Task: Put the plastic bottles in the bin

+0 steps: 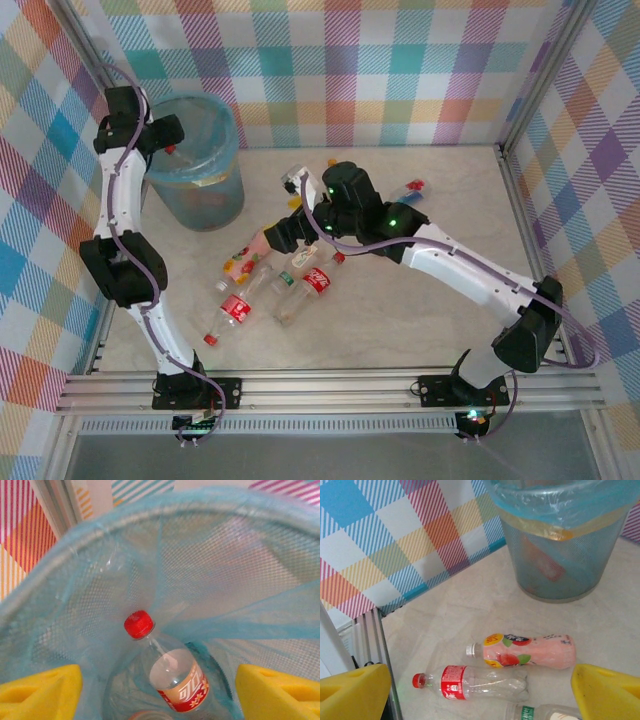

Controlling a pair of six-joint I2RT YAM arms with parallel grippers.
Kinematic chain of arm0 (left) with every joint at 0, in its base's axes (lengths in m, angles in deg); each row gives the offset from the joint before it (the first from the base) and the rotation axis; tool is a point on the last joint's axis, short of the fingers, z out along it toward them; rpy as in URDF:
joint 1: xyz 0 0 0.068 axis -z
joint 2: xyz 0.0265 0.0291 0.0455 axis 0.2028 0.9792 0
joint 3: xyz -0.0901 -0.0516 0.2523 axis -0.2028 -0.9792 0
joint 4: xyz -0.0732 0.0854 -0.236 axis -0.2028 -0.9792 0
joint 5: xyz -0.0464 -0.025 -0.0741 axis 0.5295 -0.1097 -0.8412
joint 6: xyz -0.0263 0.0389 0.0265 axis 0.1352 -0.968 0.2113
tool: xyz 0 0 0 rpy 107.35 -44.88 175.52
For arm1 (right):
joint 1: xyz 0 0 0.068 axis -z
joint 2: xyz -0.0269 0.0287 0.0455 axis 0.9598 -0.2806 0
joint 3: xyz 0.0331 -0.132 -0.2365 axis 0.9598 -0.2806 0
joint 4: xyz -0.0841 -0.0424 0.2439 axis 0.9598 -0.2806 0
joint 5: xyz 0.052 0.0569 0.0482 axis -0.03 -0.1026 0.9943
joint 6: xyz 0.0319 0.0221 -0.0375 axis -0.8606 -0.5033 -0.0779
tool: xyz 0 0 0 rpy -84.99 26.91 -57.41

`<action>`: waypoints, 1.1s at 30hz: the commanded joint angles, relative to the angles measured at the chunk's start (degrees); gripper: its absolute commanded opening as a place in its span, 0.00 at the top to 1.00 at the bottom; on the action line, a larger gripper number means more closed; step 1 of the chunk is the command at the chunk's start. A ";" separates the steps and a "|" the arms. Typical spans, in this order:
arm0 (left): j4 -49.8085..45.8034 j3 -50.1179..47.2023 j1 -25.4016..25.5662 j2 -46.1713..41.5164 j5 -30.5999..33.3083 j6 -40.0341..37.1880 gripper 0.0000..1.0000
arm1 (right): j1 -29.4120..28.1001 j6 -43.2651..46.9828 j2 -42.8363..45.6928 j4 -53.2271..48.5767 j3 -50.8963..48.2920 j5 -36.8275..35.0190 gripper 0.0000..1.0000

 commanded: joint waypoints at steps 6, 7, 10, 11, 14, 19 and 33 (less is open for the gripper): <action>-1.82 -0.23 5.41 -13.51 -1.36 2.38 0.20 | 10.50 7.54 4.27 -9.04 -3.65 -4.92 0.13; -1.68 -1.38 7.22 -14.87 -0.87 2.39 0.20 | 13.07 7.91 3.99 -10.34 -4.61 -4.55 0.13; -1.99 -5.08 13.26 -18.31 0.22 2.21 0.20 | 19.43 9.48 1.70 -15.29 -6.15 -4.88 0.13; -1.78 -6.63 15.37 -19.37 0.40 2.15 0.20 | 21.07 10.04 0.85 -16.64 -6.44 -4.76 0.12; -0.01 -12.52 22.26 -22.08 0.16 1.88 0.20 | 25.93 10.97 -1.61 -17.47 -9.54 -4.62 0.10; 6.86 -24.49 32.63 -25.98 -7.44 8.25 0.20 | 31.53 6.58 -3.85 -9.09 -16.93 2.24 0.07; 11.50 -37.12 44.86 -26.81 -10.62 12.35 0.20 | 32.36 13.28 -13.84 -7.29 -18.43 -3.88 0.00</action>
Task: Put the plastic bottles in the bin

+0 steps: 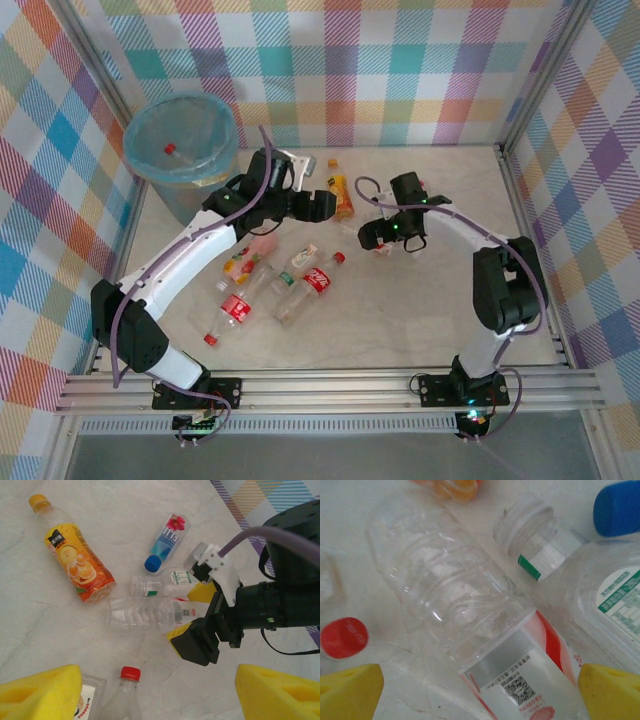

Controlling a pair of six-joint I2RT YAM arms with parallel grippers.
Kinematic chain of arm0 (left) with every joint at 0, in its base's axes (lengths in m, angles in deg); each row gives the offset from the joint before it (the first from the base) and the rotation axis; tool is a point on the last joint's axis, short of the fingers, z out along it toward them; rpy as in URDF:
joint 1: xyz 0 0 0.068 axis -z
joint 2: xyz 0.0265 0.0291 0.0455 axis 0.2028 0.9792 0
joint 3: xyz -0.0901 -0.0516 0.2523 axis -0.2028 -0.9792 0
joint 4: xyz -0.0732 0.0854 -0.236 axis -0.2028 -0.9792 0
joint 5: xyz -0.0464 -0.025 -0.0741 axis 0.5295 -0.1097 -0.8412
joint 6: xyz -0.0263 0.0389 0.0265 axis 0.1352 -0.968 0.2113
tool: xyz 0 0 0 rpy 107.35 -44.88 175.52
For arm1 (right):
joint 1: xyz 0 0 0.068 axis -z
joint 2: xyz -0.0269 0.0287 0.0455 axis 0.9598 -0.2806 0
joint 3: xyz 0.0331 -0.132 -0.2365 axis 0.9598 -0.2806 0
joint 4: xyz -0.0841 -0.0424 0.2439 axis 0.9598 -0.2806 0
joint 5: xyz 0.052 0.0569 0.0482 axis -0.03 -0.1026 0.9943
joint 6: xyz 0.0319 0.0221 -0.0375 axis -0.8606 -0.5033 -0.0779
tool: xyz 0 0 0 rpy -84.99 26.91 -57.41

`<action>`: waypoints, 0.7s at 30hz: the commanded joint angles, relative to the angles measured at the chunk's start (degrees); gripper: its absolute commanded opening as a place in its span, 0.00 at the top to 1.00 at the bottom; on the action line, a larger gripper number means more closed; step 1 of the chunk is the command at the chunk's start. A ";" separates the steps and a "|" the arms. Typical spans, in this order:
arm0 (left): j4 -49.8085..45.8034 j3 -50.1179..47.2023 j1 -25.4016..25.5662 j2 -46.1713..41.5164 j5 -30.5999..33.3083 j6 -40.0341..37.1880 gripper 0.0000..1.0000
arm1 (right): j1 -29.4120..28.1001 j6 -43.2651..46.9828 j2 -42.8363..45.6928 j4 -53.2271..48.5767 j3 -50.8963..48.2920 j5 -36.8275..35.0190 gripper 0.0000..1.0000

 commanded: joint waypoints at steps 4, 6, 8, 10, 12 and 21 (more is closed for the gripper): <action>1.84 -1.71 -0.21 -2.74 1.12 -0.17 0.19 | 0.29 2.69 -2.36 0.16 0.08 0.36 0.00; 1.84 -1.88 -0.21 -3.01 1.40 -0.45 0.19 | 0.30 2.13 -2.90 -0.29 0.09 0.94 0.01; 1.66 -2.01 -0.21 -3.11 1.47 -0.63 0.19 | 0.21 1.42 -2.97 -0.42 -0.34 2.24 0.02; 1.58 -2.12 -0.21 -3.24 1.50 -0.71 0.19 | 0.18 1.09 -2.75 0.12 -1.41 3.06 0.02; 1.58 -2.29 -0.21 -3.21 1.66 -0.80 0.19 | 0.19 -0.93 -2.65 0.41 -2.35 3.82 0.02; 0.64 -1.71 -0.21 -2.93 2.27 -1.40 0.19 | 0.10 -1.72 -3.36 -0.55 -2.76 3.99 0.09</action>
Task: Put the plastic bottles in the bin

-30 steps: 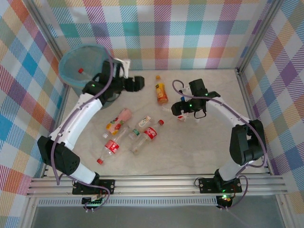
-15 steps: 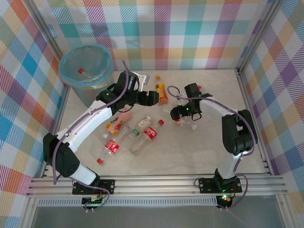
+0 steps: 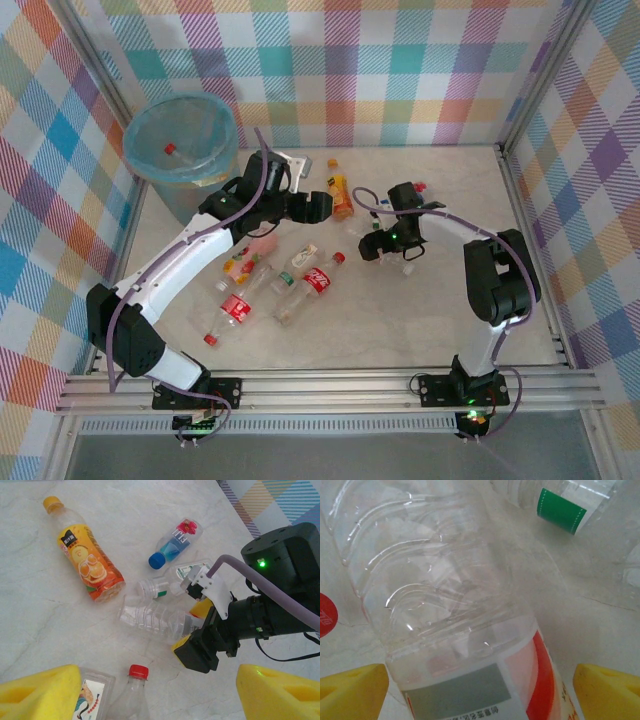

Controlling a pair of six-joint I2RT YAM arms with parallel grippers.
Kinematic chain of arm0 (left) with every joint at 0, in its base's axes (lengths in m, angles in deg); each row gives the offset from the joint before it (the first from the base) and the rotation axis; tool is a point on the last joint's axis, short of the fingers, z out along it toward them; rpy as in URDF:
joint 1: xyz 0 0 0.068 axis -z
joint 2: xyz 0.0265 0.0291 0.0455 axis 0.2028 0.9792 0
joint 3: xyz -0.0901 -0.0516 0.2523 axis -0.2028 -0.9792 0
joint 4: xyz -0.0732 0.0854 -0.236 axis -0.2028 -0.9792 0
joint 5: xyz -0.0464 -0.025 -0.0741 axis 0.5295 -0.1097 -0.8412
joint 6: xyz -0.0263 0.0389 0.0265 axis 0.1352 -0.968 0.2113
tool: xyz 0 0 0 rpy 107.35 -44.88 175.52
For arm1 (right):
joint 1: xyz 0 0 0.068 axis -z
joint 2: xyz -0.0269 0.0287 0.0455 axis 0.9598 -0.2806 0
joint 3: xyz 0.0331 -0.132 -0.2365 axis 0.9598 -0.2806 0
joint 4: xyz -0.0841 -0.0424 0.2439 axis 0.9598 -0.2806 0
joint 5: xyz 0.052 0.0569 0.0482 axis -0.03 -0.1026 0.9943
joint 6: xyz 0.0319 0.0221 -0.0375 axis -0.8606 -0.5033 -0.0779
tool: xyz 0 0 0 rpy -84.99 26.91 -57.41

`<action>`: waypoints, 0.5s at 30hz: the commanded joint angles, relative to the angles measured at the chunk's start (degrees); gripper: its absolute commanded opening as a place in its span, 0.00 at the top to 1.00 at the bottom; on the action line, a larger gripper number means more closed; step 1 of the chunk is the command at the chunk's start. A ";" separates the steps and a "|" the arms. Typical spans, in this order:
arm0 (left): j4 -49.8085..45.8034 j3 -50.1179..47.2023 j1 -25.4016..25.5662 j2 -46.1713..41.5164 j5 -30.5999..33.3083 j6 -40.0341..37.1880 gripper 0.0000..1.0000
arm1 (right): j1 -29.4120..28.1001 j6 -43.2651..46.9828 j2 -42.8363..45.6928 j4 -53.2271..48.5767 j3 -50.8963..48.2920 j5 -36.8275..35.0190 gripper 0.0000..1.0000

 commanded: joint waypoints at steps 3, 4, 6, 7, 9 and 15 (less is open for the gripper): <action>-0.35 0.68 -0.19 -1.42 0.99 -1.59 0.19 | 0.12 -1.18 -0.14 -1.06 0.10 1.58 0.17; -0.43 0.97 -0.19 -1.47 0.99 -1.74 0.19 | 0.10 -1.28 0.05 -1.25 0.11 1.46 0.19; -1.01 2.03 -0.19 -1.42 1.14 -2.40 0.19 | 0.17 -1.67 0.60 -1.73 0.08 1.24 0.23; -1.57 2.88 -0.19 -1.37 1.29 -2.83 0.19 | 0.10 -2.01 0.96 -1.86 -0.15 1.09 0.26; -2.37 4.22 -0.19 -1.25 1.79 -3.46 0.19 | 0.10 -2.46 1.81 -2.20 -0.51 1.12 0.28; -2.97 7.15 -0.20 -0.99 2.50 -3.11 0.19 | 0.11 -5.08 6.47 -4.23 -1.42 3.00 0.32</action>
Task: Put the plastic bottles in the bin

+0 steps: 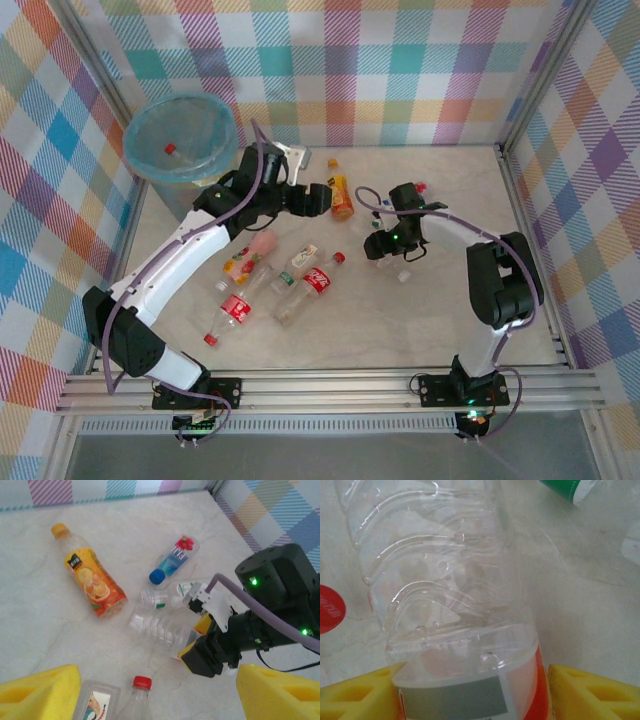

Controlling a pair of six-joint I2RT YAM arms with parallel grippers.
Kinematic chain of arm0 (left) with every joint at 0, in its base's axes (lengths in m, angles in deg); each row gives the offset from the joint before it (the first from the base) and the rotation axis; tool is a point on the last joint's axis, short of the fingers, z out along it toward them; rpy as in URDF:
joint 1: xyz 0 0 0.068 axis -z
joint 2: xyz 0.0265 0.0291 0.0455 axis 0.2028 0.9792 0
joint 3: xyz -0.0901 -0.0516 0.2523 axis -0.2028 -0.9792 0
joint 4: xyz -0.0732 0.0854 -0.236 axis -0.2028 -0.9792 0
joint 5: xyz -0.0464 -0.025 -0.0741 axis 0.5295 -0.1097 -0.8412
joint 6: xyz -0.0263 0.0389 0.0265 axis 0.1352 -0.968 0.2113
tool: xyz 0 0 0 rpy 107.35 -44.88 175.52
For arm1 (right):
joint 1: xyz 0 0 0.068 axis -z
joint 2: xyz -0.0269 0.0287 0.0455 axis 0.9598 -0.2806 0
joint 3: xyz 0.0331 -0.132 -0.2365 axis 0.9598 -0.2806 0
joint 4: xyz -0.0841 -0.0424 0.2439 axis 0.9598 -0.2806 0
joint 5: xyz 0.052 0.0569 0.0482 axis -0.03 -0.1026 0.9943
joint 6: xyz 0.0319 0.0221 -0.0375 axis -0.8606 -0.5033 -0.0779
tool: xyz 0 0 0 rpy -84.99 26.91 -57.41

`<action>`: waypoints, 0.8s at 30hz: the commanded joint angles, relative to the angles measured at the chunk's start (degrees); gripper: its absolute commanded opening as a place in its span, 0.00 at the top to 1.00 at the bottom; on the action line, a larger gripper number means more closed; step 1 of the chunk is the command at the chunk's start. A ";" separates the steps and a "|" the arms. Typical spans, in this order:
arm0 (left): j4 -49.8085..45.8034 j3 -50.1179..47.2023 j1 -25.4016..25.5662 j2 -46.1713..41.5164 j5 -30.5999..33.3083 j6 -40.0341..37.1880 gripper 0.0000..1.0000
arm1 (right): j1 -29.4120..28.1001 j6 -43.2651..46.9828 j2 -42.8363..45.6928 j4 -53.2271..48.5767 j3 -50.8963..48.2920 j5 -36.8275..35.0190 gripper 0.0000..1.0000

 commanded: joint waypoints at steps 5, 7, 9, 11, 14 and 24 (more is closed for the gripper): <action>-1.90 4.13 -0.38 0.39 4.10 2.05 0.17 | 0.11 -4.00 11.28 -3.78 -2.13 4.85 0.35; -1.92 4.81 -0.72 0.92 4.53 3.98 0.16 | 0.11 -4.50 14.32 -4.29 -2.43 6.42 0.36; -1.53 5.30 -1.24 1.58 4.13 6.58 0.14 | 0.13 -4.98 17.53 -4.24 -2.35 8.67 0.36; -0.42 5.49 -1.78 2.38 2.21 9.16 0.12 | 0.11 -5.60 20.88 -3.18 -2.17 11.67 0.37; 1.48 5.83 -2.38 3.45 -1.04 12.75 0.12 | 0.02 -7.01 25.02 -0.12 -1.99 15.72 0.37; 11.45 5.32 -2.49 3.84 -12.65 22.06 0.08 | -0.28 -11.04 30.56 9.35 -0.16 24.60 0.37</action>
